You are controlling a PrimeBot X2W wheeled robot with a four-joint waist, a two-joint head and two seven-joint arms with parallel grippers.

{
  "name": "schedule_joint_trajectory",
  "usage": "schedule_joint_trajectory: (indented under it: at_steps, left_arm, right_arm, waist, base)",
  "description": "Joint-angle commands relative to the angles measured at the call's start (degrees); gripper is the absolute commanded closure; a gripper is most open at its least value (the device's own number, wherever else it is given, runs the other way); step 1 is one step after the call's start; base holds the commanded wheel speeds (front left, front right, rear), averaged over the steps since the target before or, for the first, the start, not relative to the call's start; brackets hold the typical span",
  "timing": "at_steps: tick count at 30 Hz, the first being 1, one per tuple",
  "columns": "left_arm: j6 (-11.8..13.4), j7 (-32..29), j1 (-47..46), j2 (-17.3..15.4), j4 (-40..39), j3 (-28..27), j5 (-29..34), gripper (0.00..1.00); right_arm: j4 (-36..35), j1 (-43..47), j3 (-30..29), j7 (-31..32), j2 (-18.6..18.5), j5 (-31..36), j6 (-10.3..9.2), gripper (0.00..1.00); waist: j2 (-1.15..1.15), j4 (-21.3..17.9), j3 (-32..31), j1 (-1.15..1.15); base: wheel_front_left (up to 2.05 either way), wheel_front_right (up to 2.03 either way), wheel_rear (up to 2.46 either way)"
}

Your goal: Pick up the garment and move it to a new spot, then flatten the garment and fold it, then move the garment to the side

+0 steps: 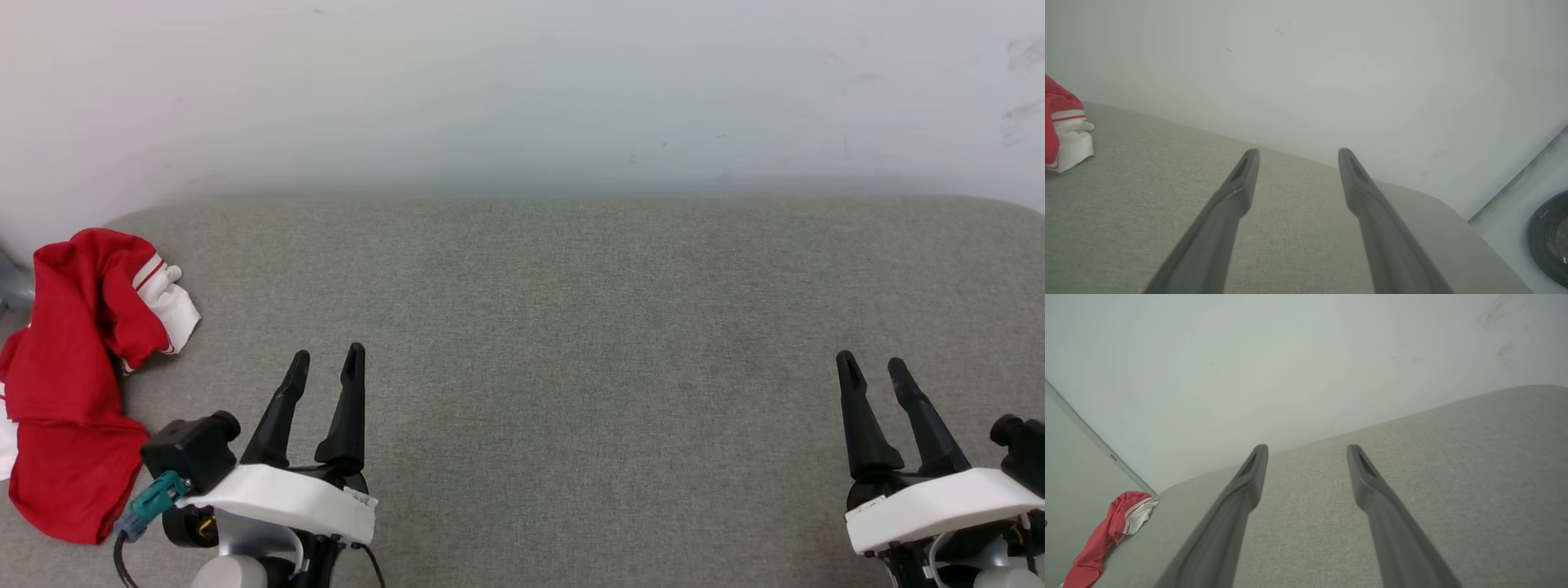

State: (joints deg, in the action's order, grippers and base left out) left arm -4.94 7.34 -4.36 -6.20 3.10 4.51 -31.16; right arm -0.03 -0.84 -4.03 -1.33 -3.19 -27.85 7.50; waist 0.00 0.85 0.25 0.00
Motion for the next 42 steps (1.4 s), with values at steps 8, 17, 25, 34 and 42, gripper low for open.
schedule_joint_trajectory:
  at_steps: [8, 17, 25, 34, 42]
  left_arm:
    - [1.5, 1.6, -0.2, -1.1, -0.3, 1.0, 5.4, 0.00]
    - [2.3, 2.9, -0.1, -1.6, 0.5, 1.7, 9.8, 0.00]
    - [2.2, 4.0, 0.1, -1.5, 1.6, 1.7, 13.2, 0.00]
    - [1.3, 5.1, 0.0, -0.8, 2.6, 1.4, 16.3, 0.00]
    - [0.3, 6.0, 0.3, 0.1, 3.4, 0.7, 18.8, 0.00]
  right_arm:
    - [-2.2, 0.7, -0.5, 1.2, 0.3, 5.9, -0.01, 0.00]
    - [-3.6, 1.4, -1.1, 2.8, 0.3, 10.3, -0.01, 0.00]
    - [-4.5, 2.0, -1.4, 3.5, 0.3, 13.5, -0.01, 0.00]
    - [-5.7, 2.3, -1.6, 3.2, 0.3, 17.1, -0.01, 0.00]
    - [-6.1, 2.5, -1.9, 2.6, 0.4, 19.8, -0.01, 0.00]
  waist:
    - [0.00, 0.1, 0.1, 0.00]
    - [0.00, 0.3, 0.2, 0.00]
    - [0.00, 0.4, 0.3, 0.00]
    - [0.00, 0.7, 0.6, 0.00]
    - [0.00, 0.9, 0.7, 0.00]
  base:
    - [0.00, 0.00, 0.00]
    - [0.00, 0.00, 0.00]
    - [0.00, 0.00, 0.00]
    - [0.00, 0.00, 0.00]
    - [0.00, 0.00, 0.00]
